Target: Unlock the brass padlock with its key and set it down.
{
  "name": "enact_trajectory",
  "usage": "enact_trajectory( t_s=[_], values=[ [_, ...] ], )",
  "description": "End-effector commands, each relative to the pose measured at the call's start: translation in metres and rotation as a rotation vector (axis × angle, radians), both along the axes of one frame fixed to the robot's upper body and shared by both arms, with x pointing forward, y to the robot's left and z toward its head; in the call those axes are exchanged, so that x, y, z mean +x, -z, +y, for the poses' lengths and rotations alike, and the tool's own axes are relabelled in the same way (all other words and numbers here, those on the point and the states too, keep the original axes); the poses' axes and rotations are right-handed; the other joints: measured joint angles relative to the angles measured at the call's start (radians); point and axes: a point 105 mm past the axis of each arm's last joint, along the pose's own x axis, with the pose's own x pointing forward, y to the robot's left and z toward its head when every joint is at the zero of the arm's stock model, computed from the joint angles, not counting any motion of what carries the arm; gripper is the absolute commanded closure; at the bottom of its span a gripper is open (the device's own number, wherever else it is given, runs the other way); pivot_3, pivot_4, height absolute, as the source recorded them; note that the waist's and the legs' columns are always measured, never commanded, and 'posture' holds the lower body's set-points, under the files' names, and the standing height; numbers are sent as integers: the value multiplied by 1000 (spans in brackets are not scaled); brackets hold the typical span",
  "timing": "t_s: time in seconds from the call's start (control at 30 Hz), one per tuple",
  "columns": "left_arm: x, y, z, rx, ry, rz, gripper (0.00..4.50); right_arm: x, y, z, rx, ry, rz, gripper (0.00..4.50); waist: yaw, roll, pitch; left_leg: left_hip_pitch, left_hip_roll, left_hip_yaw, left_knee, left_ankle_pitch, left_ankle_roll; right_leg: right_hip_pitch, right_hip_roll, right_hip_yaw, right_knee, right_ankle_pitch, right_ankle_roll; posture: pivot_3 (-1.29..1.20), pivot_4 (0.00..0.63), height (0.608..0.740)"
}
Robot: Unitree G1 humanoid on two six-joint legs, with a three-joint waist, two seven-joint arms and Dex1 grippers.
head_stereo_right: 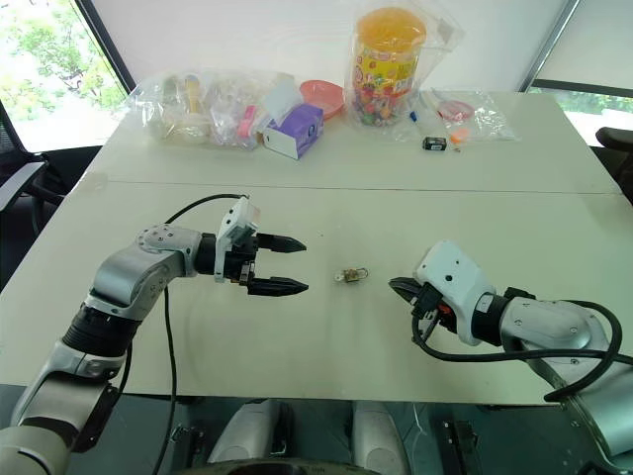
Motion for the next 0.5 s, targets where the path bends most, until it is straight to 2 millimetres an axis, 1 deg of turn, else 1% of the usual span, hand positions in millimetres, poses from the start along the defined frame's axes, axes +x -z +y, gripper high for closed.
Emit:
enact_trajectory(
  t_s=[0.03,0.2,0.4,0.5],
  values=[
    [1,-15,0,-25,7,-49,23,0,-7,3,-12,-27,-23,4500,0,0,0,0,0,0,0,0,0,0,0,0,0,0,0,0,150,735],
    [1,-13,0,-18,11,-46,23,1,-8,5,-20,-63,-18,4500,0,0,0,0,0,0,0,0,0,0,0,0,0,0,0,0,150,735],
    [1,-14,1,-17,8,-48,23,8,-12,6,-35,-84,-40,4500,0,0,0,0,0,0,0,0,0,0,0,0,0,0,0,0,150,735],
    [0,-12,3,-10,4,-50,23,12,-9,9,-36,-106,-35,4500,0,0,0,0,0,0,0,0,0,0,0,0,0,0,0,0,150,735]
  ],
)
